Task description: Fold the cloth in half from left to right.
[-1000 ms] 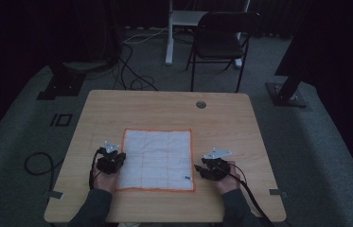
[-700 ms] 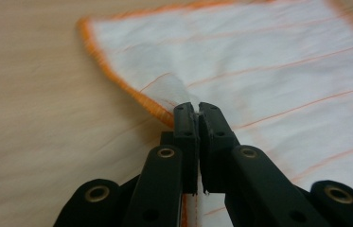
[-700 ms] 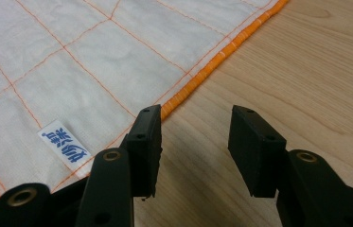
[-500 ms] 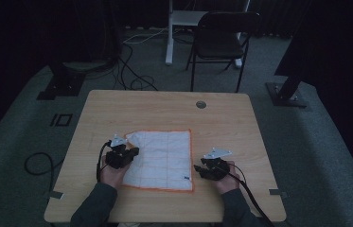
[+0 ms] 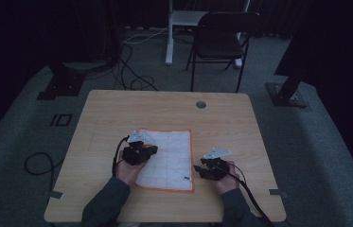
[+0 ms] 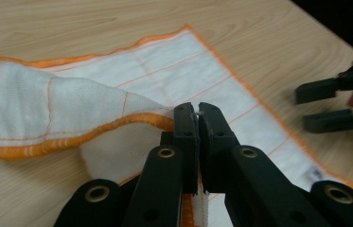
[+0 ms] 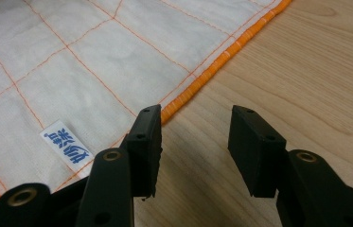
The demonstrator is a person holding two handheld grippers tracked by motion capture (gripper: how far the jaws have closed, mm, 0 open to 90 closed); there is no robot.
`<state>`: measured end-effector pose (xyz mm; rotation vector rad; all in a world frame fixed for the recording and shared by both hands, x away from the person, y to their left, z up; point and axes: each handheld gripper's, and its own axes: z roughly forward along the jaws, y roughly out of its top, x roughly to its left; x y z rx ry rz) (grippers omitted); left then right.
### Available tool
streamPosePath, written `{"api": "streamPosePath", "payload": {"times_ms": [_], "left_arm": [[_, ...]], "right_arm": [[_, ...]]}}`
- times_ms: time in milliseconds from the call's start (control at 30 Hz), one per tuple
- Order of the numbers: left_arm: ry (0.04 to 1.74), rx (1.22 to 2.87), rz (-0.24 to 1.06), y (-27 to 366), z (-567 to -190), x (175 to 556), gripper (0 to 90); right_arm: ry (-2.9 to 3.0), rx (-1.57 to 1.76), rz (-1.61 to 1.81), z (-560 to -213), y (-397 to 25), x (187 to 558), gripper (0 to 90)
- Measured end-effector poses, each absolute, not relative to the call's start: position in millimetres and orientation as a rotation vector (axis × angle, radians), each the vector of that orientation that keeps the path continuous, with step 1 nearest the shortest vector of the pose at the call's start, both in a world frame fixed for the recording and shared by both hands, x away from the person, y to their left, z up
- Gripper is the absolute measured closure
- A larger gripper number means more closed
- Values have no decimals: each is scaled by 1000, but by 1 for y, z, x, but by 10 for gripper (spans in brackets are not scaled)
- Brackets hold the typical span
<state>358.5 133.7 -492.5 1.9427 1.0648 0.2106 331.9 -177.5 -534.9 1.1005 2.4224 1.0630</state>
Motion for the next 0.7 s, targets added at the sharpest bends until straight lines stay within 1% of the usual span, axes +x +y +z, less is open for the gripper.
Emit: {"api": "streamPosePath", "payload": {"times_ms": [700], "left_arm": [[944,1985,145,77,-491,367,875]], "right_arm": [[2416,1110,1063,-535,-179,333,549]]}}
